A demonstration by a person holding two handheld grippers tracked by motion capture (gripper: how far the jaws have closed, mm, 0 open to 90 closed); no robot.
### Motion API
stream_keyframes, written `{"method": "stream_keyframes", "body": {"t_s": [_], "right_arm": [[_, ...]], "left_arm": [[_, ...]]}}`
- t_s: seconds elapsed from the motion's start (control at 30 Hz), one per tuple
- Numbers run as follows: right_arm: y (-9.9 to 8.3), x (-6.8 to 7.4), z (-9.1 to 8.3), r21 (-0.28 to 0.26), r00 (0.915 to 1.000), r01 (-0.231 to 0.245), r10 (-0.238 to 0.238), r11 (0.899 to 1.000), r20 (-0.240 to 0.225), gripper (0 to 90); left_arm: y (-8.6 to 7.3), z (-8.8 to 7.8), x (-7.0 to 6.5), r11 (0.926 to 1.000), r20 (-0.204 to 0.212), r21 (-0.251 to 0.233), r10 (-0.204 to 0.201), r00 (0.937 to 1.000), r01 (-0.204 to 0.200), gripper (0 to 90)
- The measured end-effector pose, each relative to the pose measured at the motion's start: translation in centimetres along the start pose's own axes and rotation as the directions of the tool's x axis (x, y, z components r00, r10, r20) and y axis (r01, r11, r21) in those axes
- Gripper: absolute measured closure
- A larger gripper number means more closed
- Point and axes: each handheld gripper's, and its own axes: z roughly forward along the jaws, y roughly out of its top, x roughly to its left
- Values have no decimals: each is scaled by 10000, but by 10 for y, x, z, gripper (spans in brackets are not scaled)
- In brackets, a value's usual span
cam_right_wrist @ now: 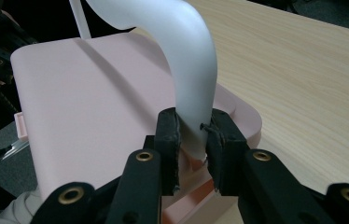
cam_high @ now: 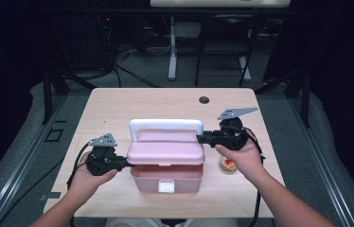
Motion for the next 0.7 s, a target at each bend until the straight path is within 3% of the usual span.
{"method": "stream_keyframes", "body": {"t_s": [0.7], "right_arm": [[-2,-1,1,-46,10000,-51,51,10000,-17,746]], "left_arm": [[4,0,-9,9996,239,133,261,9994,-265,899]]}}
